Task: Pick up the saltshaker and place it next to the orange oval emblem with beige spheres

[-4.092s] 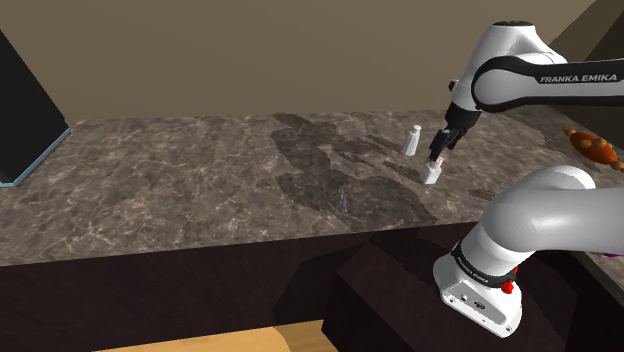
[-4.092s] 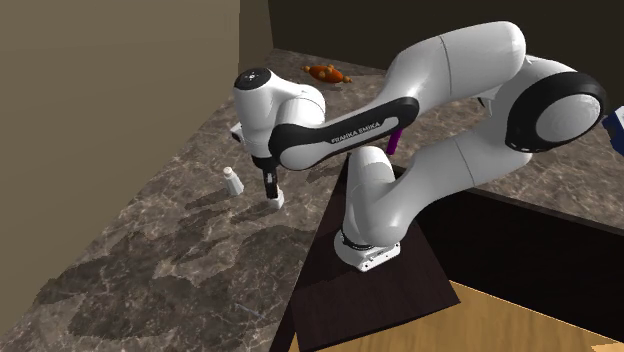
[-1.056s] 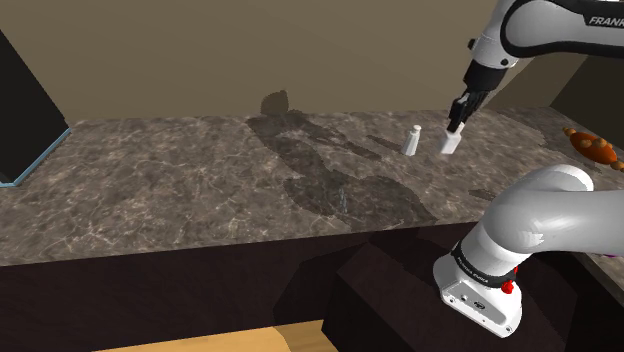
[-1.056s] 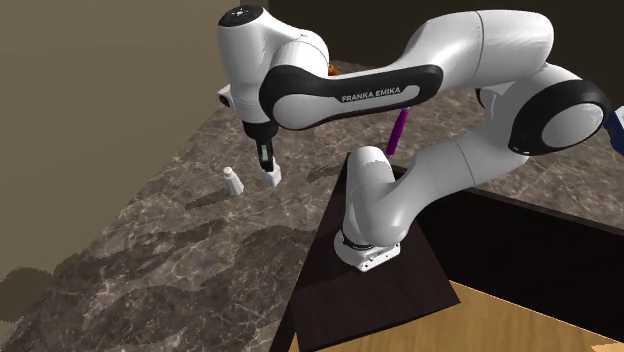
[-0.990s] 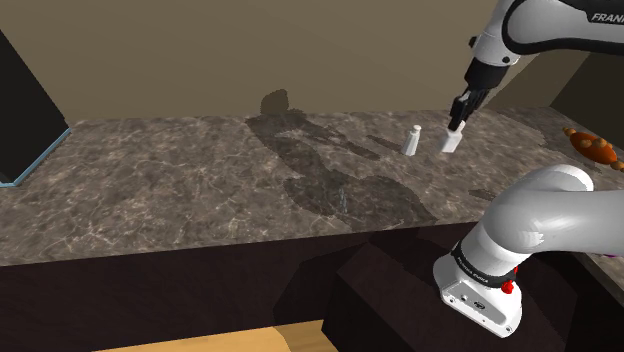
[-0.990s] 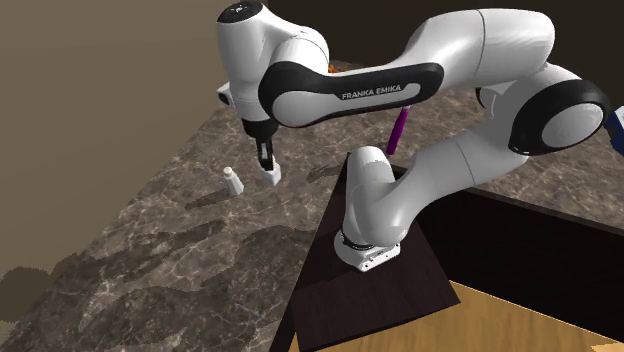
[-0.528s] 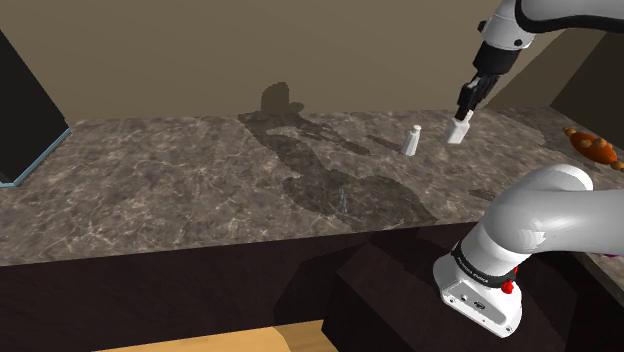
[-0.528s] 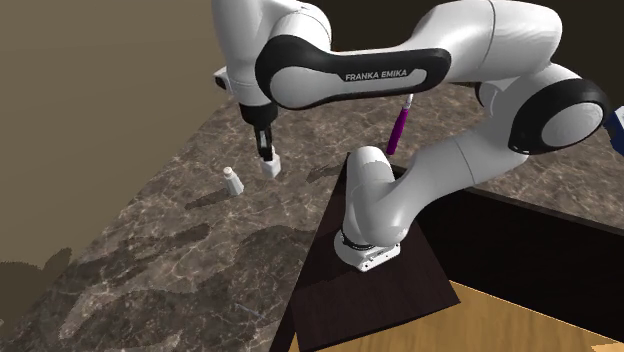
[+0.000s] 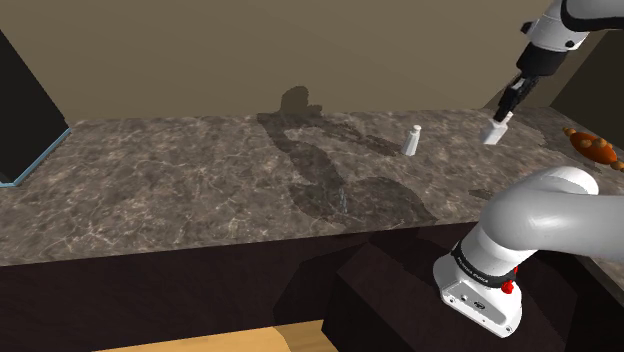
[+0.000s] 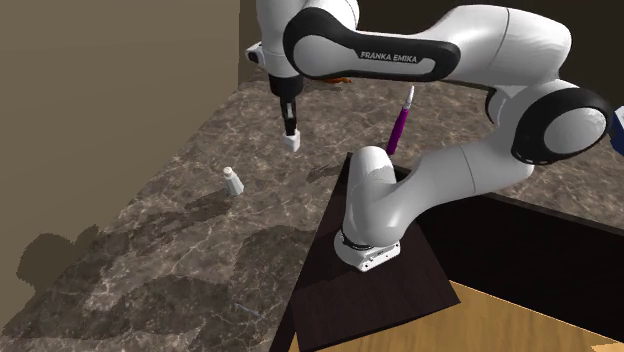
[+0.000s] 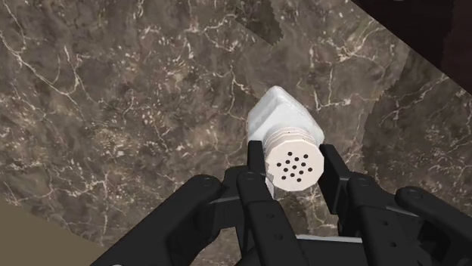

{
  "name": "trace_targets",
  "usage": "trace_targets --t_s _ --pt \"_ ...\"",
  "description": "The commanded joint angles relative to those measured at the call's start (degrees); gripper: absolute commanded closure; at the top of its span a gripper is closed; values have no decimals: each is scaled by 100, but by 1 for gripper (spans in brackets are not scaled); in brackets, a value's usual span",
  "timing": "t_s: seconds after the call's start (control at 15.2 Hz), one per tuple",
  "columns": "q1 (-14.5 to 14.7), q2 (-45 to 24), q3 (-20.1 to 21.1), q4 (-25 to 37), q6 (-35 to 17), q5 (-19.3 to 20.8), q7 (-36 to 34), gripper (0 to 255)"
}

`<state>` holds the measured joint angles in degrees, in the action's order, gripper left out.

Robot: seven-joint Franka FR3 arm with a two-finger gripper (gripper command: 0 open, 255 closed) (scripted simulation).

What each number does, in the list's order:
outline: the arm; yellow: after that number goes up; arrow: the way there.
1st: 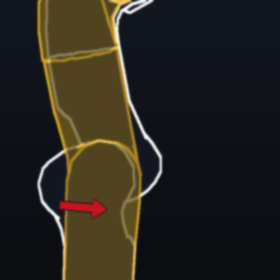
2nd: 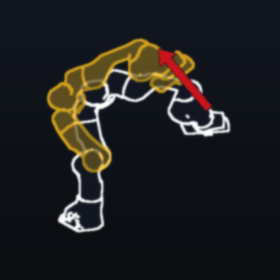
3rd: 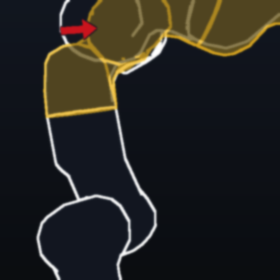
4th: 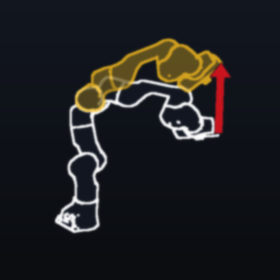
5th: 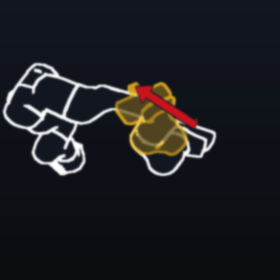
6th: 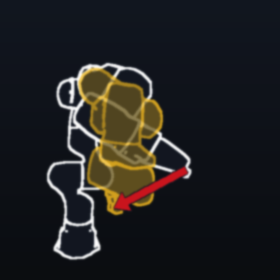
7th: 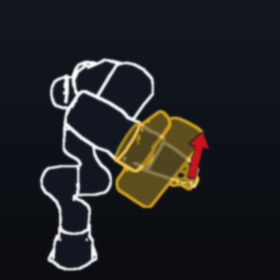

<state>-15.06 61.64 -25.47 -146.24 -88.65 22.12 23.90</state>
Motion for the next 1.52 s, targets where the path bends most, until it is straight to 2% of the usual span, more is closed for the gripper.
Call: trace_targets --t_s 0.0,0.4,0.73,1.12,1.45 --pt "-98 6 -283 93 37 244 291 255" --pt "-320 -23 -1073 529 174 889 1134 255" --pt "-344 -191 -1747 1055 215 1359 1818 255" --pt "-152 -501 -2588 1872 209 1812 2614 255" --pt "214 -793 -3342 2706 196 2093 3262 255"
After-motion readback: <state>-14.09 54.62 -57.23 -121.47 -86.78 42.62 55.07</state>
